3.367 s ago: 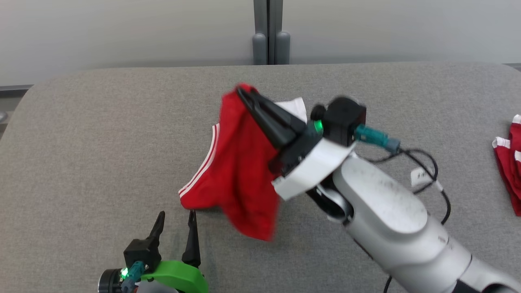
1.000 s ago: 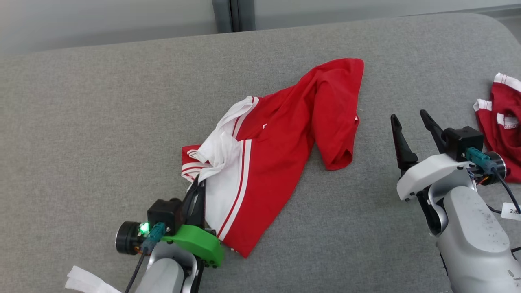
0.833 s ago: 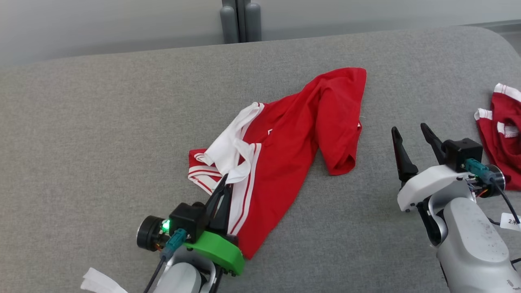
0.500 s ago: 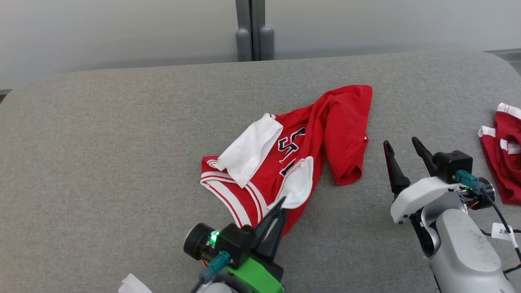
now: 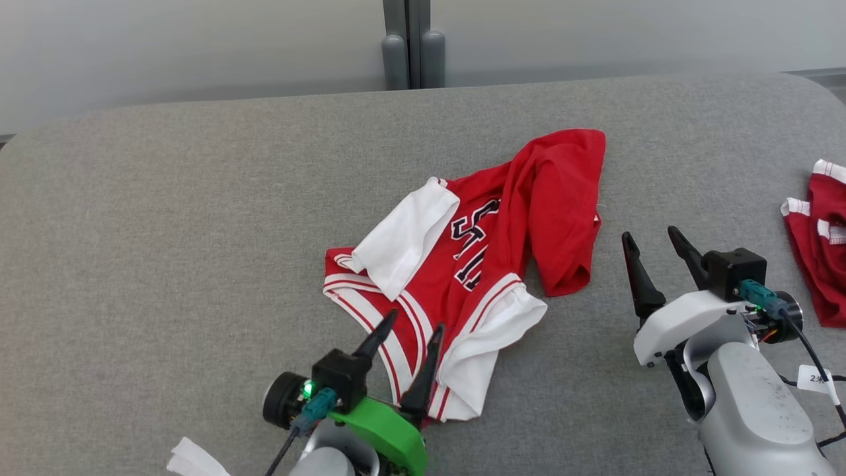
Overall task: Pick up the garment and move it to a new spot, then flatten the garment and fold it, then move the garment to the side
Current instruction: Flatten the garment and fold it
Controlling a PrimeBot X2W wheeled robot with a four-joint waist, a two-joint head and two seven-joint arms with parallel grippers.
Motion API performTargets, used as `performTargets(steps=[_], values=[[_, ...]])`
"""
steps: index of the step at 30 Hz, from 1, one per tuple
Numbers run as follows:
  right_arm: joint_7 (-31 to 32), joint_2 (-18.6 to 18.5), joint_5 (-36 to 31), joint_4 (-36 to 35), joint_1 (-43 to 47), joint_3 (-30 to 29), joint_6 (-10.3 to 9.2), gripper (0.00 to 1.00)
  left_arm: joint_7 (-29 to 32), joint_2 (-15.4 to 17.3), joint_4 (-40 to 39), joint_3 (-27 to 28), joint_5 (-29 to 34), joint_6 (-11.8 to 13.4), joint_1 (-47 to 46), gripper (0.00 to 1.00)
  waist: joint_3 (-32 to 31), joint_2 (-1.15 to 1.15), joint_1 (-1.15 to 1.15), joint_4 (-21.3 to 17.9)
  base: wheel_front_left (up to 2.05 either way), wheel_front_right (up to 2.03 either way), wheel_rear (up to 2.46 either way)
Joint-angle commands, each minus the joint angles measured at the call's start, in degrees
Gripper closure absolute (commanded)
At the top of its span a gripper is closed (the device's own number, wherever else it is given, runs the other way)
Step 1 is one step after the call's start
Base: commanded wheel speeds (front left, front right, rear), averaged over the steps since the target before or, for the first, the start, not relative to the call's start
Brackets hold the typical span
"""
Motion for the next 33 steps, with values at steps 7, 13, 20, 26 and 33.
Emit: performTargets(steps=[7, 13, 20, 26, 33], values=[[-0.1, 0.37, 0.14, -0.48, -1.97, 1.16, -0.05, 0.0, 0.0, 0.31, 5.27, 5.44, 1.81, 1.37, -2.18, 0.0, 2.37, 0.0, 0.0, -1.24, 0.0, 0.0, 0.0], [-0.1, 0.47, 0.46, -0.24, -2.89, 2.07, -0.05, 0.0, -0.01, 0.3, 12.32, 5.93, 0.92, 0.77, -3.9, 0.0, 3.77, 0.0, 0.0, -2.69, 0.0, 0.0, 0.0], [-0.1, 0.16, 0.61, -0.4, -3.28, 2.2, -0.05, 0.0, 0.12, 0.29, 19.18, 1.87, -3.73, -1.39, -5.13, 0.0, 4.86, 0.0, 0.0, -3.98, 0.0, 0.0, 0.0], [-0.1, 0.21, 0.38, -0.56, -3.26, 1.85, -0.05, 0.0, 0.5, 0.05, 23.93, -3.0, -6.37, -1.85, -7.15, 1.0, 5.23, 0.0, 0.0, -4.12, 0.0, 0.0, 0.0], [-0.1, 0.58, 0.17, -0.85, -2.62, 1.38, -0.05, 0.0, 0.05, 1.24, 20.96, 2.78, -5.46, 2.41, -10.91, 1.0, 5.35, 0.0, 0.0, -3.57, 0.0, 0.0, 0.0]])
